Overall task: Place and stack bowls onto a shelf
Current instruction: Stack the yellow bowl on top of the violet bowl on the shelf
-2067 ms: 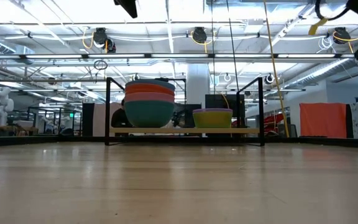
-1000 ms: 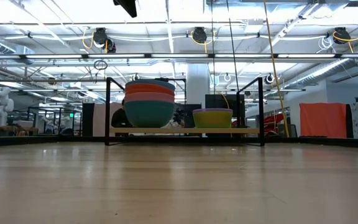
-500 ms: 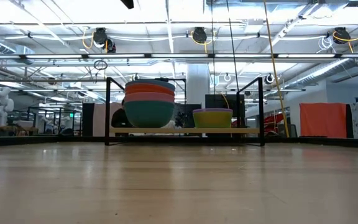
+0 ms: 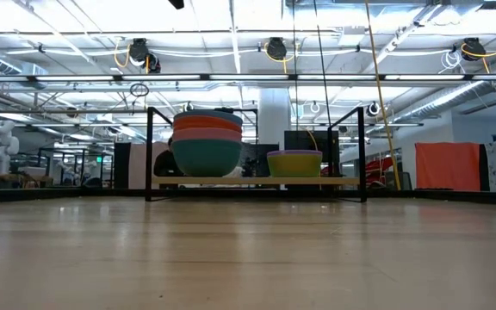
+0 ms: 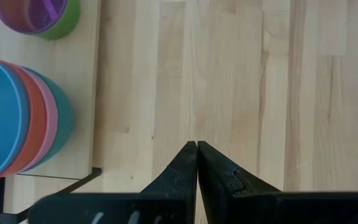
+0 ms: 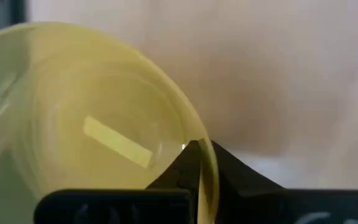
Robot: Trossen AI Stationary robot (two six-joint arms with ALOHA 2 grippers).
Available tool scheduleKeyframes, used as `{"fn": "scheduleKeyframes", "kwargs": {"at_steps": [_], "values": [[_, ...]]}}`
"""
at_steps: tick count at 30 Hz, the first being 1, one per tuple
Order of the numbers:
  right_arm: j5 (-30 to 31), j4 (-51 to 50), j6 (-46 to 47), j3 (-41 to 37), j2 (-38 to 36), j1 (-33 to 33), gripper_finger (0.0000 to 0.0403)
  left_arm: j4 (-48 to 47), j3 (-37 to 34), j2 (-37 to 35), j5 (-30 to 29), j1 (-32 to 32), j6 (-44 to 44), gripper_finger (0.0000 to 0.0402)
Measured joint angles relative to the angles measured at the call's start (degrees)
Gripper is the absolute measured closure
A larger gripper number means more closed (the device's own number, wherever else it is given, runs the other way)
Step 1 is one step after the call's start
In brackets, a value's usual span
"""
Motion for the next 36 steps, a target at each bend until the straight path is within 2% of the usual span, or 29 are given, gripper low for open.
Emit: {"fn": "scheduleKeyframes", "kwargs": {"at_steps": [4,8,12,18,24,30,33,36], "values": [[8.1,-2.1,3.1,0.0,-1.6,-1.1,0.0400,0.0,0.0,0.0,0.0,0.0,0.0,0.0382],[11.3,-4.9,4.3,0.0,-4.5,-3.6,0.0401,0.0,0.0,0.0,0.0,0.0,0.3,0.0382],[16.3,-15.0,5.3,2.2,-8.5,-7.6,0.0402,0.0,0.0,0.0,0.0,0.0,0.2,0.0382],[22.8,-33.8,-1.6,10.9,-13.5,-16.5,0.0402,-0.3,0.0,0.0,0.0,0.0,-0.8,0.0382],[33.8,-44.4,-13.0,22.8,-14.7,-28.0,0.0402,-2.2,0.0,0.0,0.0,0.2,-1.1,0.0382],[40.5,-42.6,-27.9,34.3,-14.7,-41.4,0.0403,-2.5,0.0,0.0,0.0,0.2,-1.8,0.0382],[45.8,-36.2,-37.7,38.3,-14.6,-48.0,0.0403,-2.5,0.0,0.0,-0.1,0.2,-1.8,0.0382],[46.2,-27.1,-46.8,40.3,-14.7,-54.8,0.0403,-2.3,0.0,-0.3,-0.1,0.2,-1.8,0.0382]]}}
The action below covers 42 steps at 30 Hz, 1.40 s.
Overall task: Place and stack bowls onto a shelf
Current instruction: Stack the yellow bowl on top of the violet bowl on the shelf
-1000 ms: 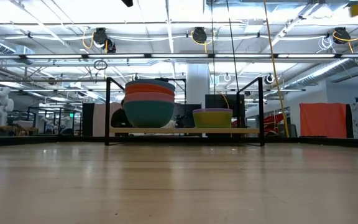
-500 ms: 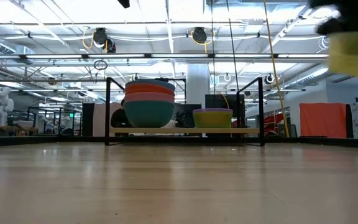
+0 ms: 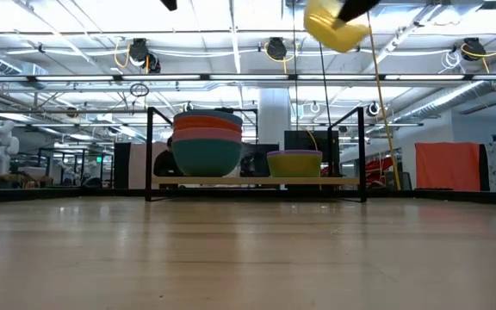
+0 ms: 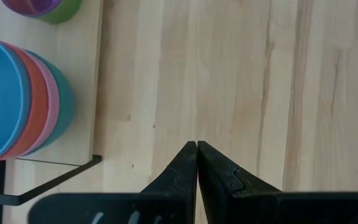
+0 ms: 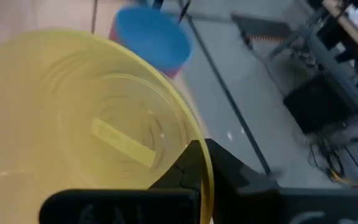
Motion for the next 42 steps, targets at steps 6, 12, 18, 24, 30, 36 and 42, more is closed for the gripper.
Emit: {"fn": "scheduleKeyframes", "kwargs": {"at_steps": [6,12,18,24,30,36,42], "values": [[-12.8,14.2,-10.7,0.1,1.3,-12.9,0.0403,0.1,0.0,-0.1,-0.4,1.1,0.1,0.0382],[-16.3,16.0,-16.8,0.1,6.9,-20.9,0.0403,-0.1,0.0,-0.1,-0.4,2.3,0.1,0.0382],[-22.0,19.9,-21.4,0.1,14.1,-26.1,0.0403,-0.2,0.0,-0.1,-0.3,3.6,0.1,0.0382],[-28.4,25.7,-25.5,0.1,21.4,-29.9,0.0403,-0.2,0.0,-0.1,-0.3,4.8,0.0,0.0382],[-29.5,25.9,-26.2,0.1,26.7,-34.1,0.0403,-0.5,0.0,-0.1,-0.3,5.9,-0.9,0.0382],[-34.8,25.6,-26.7,0.1,30.7,-36.9,0.0403,-0.5,0.0,-0.1,-0.2,7.1,-0.6,0.0382],[-36.3,23.4,-30.2,0.1,32.4,-37.9,0.0403,-0.5,0.0,-0.1,-0.1,8.5,-0.9,0.0382]]}}
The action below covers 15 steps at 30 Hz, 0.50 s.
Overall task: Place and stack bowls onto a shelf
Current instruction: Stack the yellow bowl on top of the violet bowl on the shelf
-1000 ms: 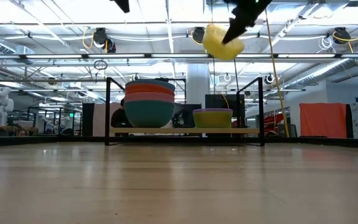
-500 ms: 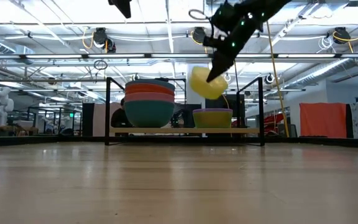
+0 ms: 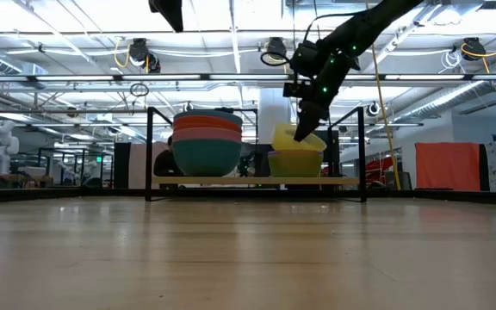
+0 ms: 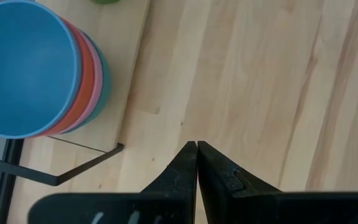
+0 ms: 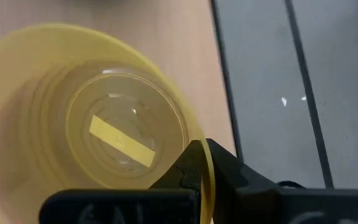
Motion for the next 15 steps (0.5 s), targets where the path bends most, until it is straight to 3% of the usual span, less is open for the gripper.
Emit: {"fn": "scheduleKeyframes", "kwargs": {"at_steps": [15], "values": [[0.7,0.6,-5.1,0.0,1.5,-0.1,0.0388,0.0,0.0,0.0,0.0,1.6,0.0,0.0382]]}}
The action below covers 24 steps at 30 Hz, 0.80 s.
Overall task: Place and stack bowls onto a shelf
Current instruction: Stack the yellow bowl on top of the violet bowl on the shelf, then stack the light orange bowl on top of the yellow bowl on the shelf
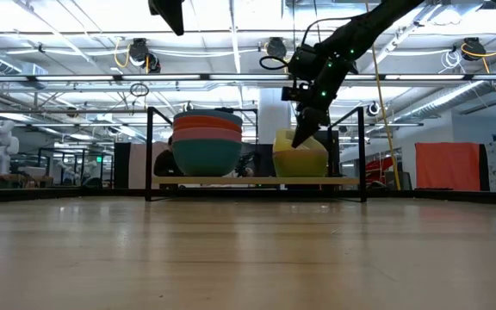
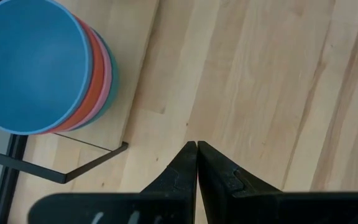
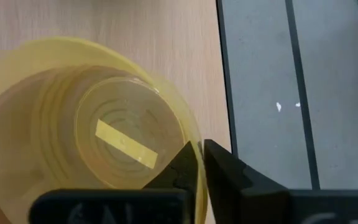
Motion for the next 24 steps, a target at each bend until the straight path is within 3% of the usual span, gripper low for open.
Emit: {"fn": "scheduleKeyframes", "kwargs": {"at_steps": [12,19,24], "values": [[0.3,-0.5,-3.2,0.0,-0.4,0.6,0.0289,-0.1,0.0,0.0,0.5,0.0,0.0,0.0382],[15.9,-0.5,-7.3,0.0,-4.7,3.6,0.0262,-0.2,0.0,0.0,0.5,0.0,0.3,0.0382],[17.7,-0.3,-6.9,0.0,-8.0,4.7,0.0264,-0.2,0.0,0.0,0.5,0.0,0.4,0.0382]]}}
